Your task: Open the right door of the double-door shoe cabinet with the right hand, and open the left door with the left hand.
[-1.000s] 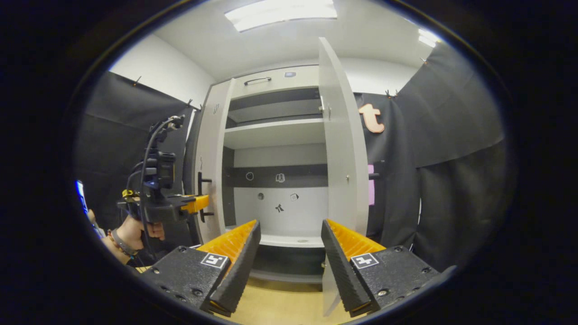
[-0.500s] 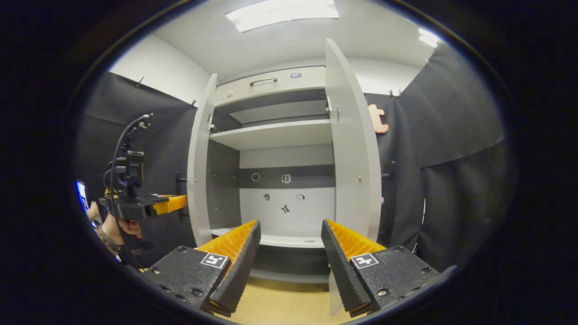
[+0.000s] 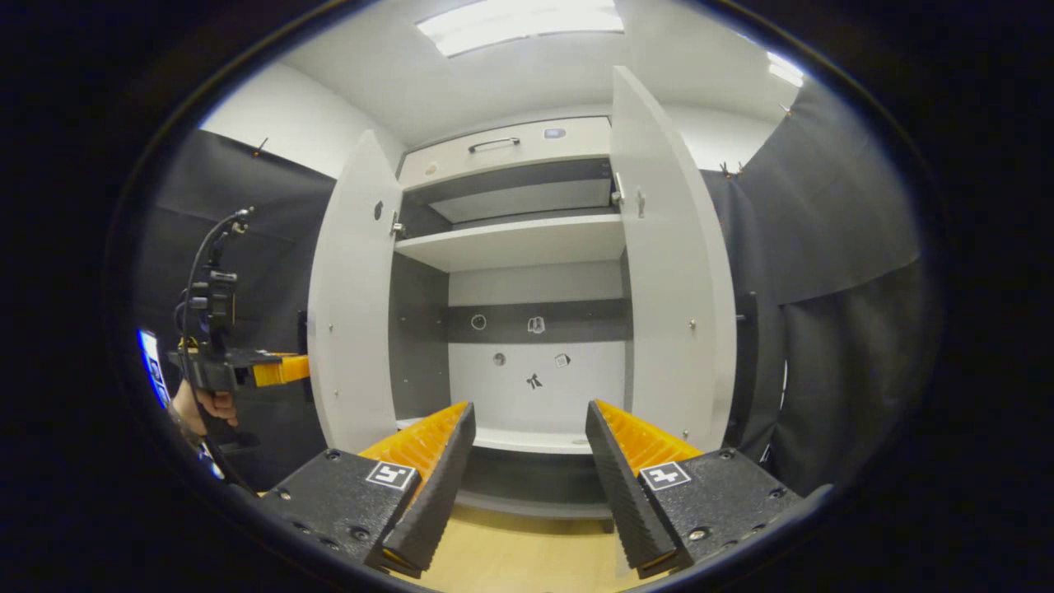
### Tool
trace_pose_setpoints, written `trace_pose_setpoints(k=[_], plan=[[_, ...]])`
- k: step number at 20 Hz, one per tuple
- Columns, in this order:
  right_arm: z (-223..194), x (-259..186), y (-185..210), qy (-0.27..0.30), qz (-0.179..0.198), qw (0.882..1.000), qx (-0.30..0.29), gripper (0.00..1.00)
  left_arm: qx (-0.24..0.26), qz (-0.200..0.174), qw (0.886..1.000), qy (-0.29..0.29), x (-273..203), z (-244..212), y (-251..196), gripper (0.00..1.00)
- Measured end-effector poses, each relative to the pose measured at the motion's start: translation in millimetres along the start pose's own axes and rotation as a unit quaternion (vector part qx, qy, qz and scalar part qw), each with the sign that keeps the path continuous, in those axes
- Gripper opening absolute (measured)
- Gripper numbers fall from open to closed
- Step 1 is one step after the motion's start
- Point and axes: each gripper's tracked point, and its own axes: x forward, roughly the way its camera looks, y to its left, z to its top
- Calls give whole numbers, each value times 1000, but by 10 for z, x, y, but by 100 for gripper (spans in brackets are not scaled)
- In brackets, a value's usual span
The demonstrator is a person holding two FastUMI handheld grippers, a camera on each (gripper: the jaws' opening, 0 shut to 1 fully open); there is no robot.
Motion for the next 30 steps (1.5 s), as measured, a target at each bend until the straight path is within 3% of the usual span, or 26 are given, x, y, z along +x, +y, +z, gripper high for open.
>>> trace_pose_setpoints(k=[4, 7, 11, 15, 19, 23, 26, 30], plan=[[3, 74, 48, -1, -1, 1000, 0, 84, 11, 10, 1000, 4, -76, -59, 210, 4], [2, 97, 86, -1, 1, 1000, 5, 84, -4, 43, 999, -2, -33, -48, 500, 4], [11, 73, 64, -1, -5, 1000, 3, 84, -49, 3, 999, -9, 23, -82, 525, 0], [11, 34, 39, 3, -15, 1000, -4, 84, 12, 3, 1000, -14, -6, -66, 638, 3], [23, 19, 24, 2, -20, 1000, -2, 84, 29, 2, 1000, -11, -107, -77, 629, 3], [-46, 74, 79, 10, -18, 1000, -2, 84, 56, 33, 998, -8, -426, -117, 839, 1], [-153, 120, 102, 25, -14, 1000, 1, 84, 30, 19, 999, -8, -694, -110, 654, 1], [-255, 138, 84, 35, -19, 999, 6, 84, -27, -12, 999, -34, -741, -52, 35, 0]])
